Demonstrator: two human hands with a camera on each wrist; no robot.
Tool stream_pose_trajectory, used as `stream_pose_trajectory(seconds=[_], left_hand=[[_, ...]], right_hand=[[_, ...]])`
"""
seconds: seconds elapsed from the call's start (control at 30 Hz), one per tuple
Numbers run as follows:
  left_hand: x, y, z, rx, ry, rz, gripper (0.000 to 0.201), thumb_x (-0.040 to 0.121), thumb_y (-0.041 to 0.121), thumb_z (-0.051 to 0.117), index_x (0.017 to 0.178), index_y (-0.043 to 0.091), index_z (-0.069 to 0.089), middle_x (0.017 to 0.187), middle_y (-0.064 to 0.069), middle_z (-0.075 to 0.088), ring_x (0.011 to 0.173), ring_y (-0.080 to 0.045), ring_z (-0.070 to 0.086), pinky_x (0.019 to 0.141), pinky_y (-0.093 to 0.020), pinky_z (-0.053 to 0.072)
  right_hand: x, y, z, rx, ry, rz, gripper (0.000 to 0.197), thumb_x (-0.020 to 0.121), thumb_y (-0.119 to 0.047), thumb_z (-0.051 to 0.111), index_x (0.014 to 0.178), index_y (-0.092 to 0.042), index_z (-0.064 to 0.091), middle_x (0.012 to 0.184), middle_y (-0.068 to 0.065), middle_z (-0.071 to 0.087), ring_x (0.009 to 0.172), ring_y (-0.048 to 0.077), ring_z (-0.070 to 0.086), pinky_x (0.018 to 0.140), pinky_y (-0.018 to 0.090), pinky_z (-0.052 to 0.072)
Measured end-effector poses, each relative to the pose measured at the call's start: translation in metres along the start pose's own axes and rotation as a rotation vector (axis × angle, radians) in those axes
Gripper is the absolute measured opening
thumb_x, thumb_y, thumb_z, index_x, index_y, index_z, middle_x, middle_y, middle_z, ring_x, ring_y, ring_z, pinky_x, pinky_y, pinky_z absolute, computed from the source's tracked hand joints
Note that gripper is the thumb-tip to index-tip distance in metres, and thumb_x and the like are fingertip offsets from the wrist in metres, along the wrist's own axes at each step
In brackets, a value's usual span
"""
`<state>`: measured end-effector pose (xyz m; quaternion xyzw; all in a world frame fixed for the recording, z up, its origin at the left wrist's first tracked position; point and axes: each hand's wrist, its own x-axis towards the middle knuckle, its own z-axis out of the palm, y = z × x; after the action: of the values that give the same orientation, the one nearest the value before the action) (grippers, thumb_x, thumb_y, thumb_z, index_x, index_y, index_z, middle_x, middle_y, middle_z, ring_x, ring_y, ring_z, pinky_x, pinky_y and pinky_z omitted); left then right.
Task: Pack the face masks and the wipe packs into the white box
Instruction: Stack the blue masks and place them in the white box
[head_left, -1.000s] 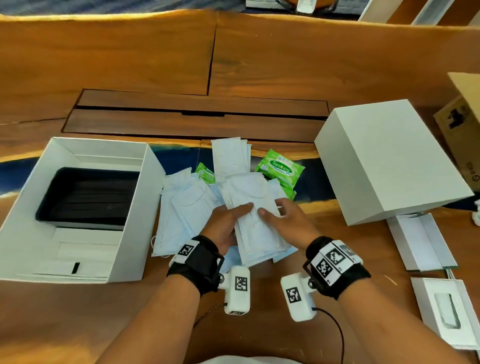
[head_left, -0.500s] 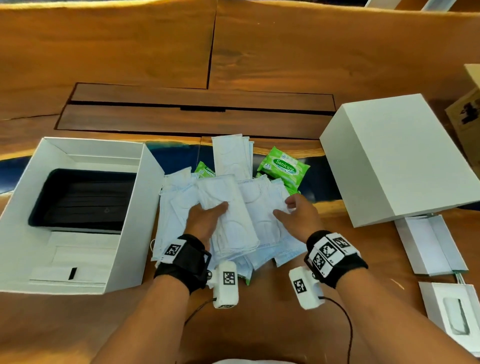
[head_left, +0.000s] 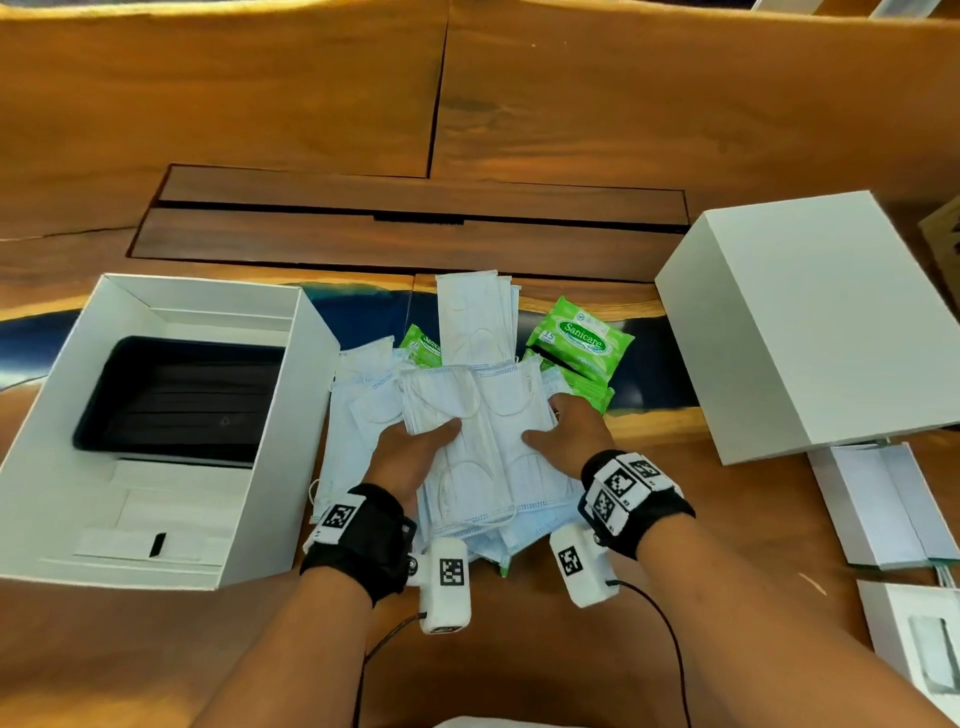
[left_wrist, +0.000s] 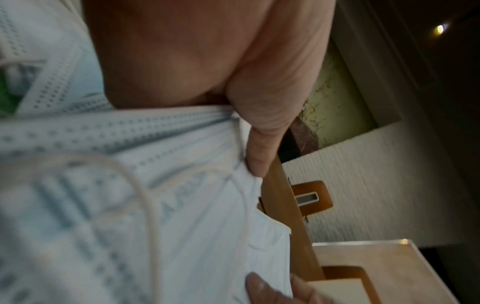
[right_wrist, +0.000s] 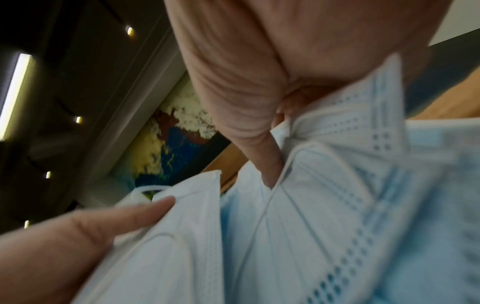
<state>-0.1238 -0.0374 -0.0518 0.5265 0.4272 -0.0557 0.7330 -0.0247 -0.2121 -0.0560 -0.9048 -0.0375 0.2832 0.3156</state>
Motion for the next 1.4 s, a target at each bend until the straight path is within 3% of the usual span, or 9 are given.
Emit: stream_pose_trajectory(seconds=[0.13, 0.27, 0.4, 0.53, 0.67, 0.73, 0.9, 1.1, 1.4], left_hand=[[-0.019, 0.02, -0.004, -0.205, -0.174, 0.015, 0.032, 0.089, 0.008, 0.066, 0.121, 0.006, 0.066, 0.115, -0.01, 0.072, 0.107, -0.024, 0.067, 0.098, -0.04, 0.05], [-0.025, 0.028, -0.007, -0.168, -0.159, 0.068, 0.028, 0.09, 0.004, 0.065, 0.117, 0.004, 0.067, 0.106, -0.008, 0.075, 0.094, -0.021, 0.071, 0.09, -0.038, 0.054], [-0.039, 0.024, -0.004, -0.106, -0.22, 0.055, 0.026, 0.091, 0.005, 0.064, 0.117, 0.002, 0.067, 0.11, -0.015, 0.073, 0.097, -0.027, 0.07, 0.088, -0.039, 0.055], [-0.062, 0.022, 0.006, -0.161, -0.377, 0.053, 0.026, 0.099, 0.026, 0.048, 0.107, 0.014, 0.069, 0.098, -0.006, 0.076, 0.091, -0.023, 0.071, 0.072, -0.031, 0.059], [-0.07, 0.02, -0.001, -0.261, -0.477, -0.01, 0.077, 0.082, 0.073, 0.042, 0.138, 0.022, 0.054, 0.137, -0.012, 0.059, 0.127, -0.03, 0.055, 0.108, -0.048, 0.04], [-0.07, 0.019, -0.01, -0.319, -0.484, -0.033, 0.08, 0.085, 0.078, 0.027, 0.14, 0.025, 0.051, 0.139, -0.011, 0.057, 0.128, -0.03, 0.055, 0.108, -0.048, 0.04], [-0.078, 0.015, -0.017, -0.398, -0.513, -0.023, 0.069, 0.092, 0.07, 0.019, 0.13, 0.028, 0.06, 0.132, -0.008, 0.064, 0.118, -0.027, 0.063, 0.101, -0.044, 0.046], [-0.077, 0.008, -0.035, -0.458, -0.557, -0.094, 0.065, 0.083, 0.03, 0.066, 0.142, 0.009, 0.049, 0.144, -0.019, 0.049, 0.122, -0.034, 0.054, 0.105, -0.046, 0.045], [-0.058, 0.006, -0.037, -0.371, -0.317, -0.038, 0.031, 0.101, 0.02, 0.049, 0.129, 0.008, 0.058, 0.127, -0.015, 0.065, 0.119, -0.032, 0.061, 0.104, -0.049, 0.045]], right_hand=[[-0.027, -0.006, -0.035, 0.373, 0.003, -0.019, 0.021, 0.086, -0.007, 0.068, 0.107, -0.008, 0.066, 0.107, 0.008, 0.07, 0.097, 0.025, 0.067, 0.083, 0.038, 0.055], [-0.064, -0.017, -0.082, 0.591, 0.071, -0.084, 0.027, 0.089, -0.002, 0.063, 0.111, -0.019, 0.062, 0.113, 0.003, 0.07, 0.1, 0.021, 0.068, 0.087, 0.04, 0.055], [-0.093, -0.038, -0.095, 0.913, -0.153, -0.146, 0.04, 0.088, 0.008, 0.058, 0.122, -0.013, 0.059, 0.115, 0.006, 0.072, 0.102, 0.026, 0.069, 0.085, 0.04, 0.058], [-0.1, -0.055, -0.054, 0.741, -0.214, -0.088, 0.036, 0.086, 0.01, 0.059, 0.117, -0.008, 0.06, 0.116, 0.013, 0.069, 0.1, 0.028, 0.068, 0.089, 0.043, 0.055], [-0.096, -0.056, -0.017, 0.621, -0.088, -0.017, 0.012, 0.092, -0.003, 0.057, 0.098, -0.013, 0.06, 0.114, 0.017, 0.067, 0.102, 0.033, 0.066, 0.095, 0.05, 0.051], [-0.096, -0.053, -0.01, 0.67, -0.022, 0.01, 0.012, 0.093, -0.004, 0.054, 0.098, -0.013, 0.061, 0.113, 0.018, 0.067, 0.103, 0.035, 0.065, 0.095, 0.052, 0.05], [-0.103, -0.057, 0.0, 0.681, 0.169, 0.04, 0.021, 0.093, -0.004, 0.051, 0.09, -0.024, 0.061, 0.106, 0.008, 0.07, 0.099, 0.027, 0.066, 0.094, 0.047, 0.052], [-0.105, -0.056, 0.002, 0.679, 0.33, 0.088, 0.017, 0.09, -0.009, 0.053, 0.086, -0.025, 0.056, 0.1, 0.006, 0.07, 0.093, 0.027, 0.067, 0.09, 0.051, 0.053], [-0.105, -0.048, -0.018, 0.7, 0.375, 0.119, 0.007, 0.095, -0.01, 0.054, 0.095, -0.013, 0.06, 0.096, 0.006, 0.068, 0.093, 0.028, 0.065, 0.081, 0.041, 0.053]])
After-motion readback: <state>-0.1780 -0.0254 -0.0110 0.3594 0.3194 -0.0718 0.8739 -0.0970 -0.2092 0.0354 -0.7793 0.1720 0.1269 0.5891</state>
